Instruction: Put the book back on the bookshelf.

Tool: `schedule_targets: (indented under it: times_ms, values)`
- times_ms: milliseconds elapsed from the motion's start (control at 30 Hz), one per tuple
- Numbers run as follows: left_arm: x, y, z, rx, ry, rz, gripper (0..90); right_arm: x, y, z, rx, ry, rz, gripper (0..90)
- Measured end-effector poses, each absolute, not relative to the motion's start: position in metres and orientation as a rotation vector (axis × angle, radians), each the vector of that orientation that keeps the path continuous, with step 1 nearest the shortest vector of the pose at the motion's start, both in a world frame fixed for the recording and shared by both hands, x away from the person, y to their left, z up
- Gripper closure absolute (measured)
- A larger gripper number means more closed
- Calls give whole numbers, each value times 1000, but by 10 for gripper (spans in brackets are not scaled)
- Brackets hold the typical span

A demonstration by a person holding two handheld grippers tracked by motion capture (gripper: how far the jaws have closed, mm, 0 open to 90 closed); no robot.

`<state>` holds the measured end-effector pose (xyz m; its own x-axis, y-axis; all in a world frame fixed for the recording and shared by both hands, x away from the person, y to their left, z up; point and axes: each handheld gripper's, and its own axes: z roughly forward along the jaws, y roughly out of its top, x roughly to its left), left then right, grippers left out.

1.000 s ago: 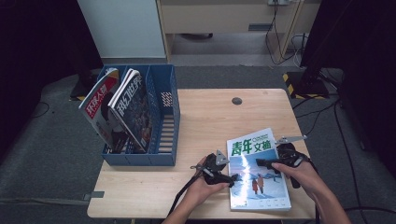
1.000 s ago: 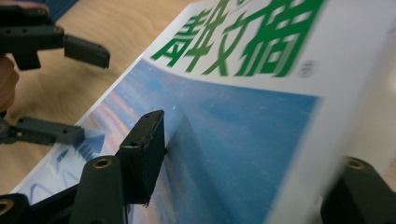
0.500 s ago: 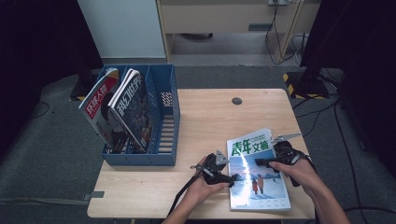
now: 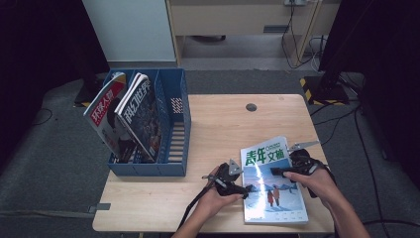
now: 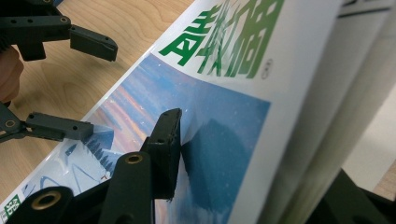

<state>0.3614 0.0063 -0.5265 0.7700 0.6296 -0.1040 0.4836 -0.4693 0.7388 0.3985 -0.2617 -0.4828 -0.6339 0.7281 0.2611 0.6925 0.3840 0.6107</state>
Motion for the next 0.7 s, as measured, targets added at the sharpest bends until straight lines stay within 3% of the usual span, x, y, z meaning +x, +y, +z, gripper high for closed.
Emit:
schedule_targets:
  times_ms: [300,700]
  values:
    - [362,7,-527,2155,828,224,145,399,-262,-482,1336,2570,1097,589]
    - [364,7,-527,2160,832,207,145,398,-267,-478,1338,2536,1151,709]
